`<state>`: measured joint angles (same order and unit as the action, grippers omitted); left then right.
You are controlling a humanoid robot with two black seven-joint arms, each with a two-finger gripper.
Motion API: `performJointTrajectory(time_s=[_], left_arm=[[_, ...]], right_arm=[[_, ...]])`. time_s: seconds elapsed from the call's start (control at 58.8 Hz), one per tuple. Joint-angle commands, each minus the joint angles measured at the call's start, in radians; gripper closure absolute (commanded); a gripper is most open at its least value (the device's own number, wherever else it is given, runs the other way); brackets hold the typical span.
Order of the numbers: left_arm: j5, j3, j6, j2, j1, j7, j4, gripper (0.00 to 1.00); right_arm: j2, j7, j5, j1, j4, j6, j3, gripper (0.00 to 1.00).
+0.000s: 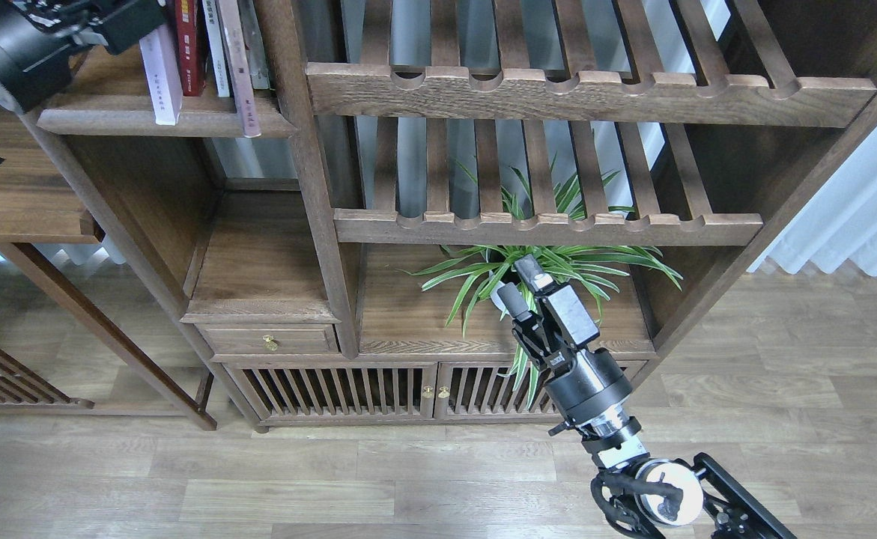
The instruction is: Organize books on shelf
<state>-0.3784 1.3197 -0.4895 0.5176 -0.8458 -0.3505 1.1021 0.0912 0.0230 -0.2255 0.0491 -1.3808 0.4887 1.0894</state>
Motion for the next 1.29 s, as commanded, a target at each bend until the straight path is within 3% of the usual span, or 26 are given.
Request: performJointTrajectory(time_s=[0.0,0.255,0.748,1.071,1.275], left_arm=[[0.003,0.007,0.001,0.007,0.01,-0.001,0.001,0.44],[0.007,0.01,0.001,0.01,0.02,-0.001,0.033,0.44],[0.141,0.168,0.001,0.035,0.31,-0.015,0.242,0.44],[0.277,0.148,0.001,-0.036,0.436,-0.005,0.278,0.44],[0.285,0.015,0.001,-0.1,0.481,-0.01,0.278,0.45]], right_arm=[[0.001,0.0,0.0,0.0,0.0,0.0,0.001,0.02],[-0.002,0.0,0.0,0.0,0.002,0.0,0.001,0.02],[0.001,0.009,0.003,-0.012,-0.003,0.0,-0.006,0.02],[-0.002,0.009,0.015,-0.015,-0.007,0.0,-0.01,0.01],[-0.002,0.009,0.04,-0.018,-0.018,0.0,-0.014,0.01]])
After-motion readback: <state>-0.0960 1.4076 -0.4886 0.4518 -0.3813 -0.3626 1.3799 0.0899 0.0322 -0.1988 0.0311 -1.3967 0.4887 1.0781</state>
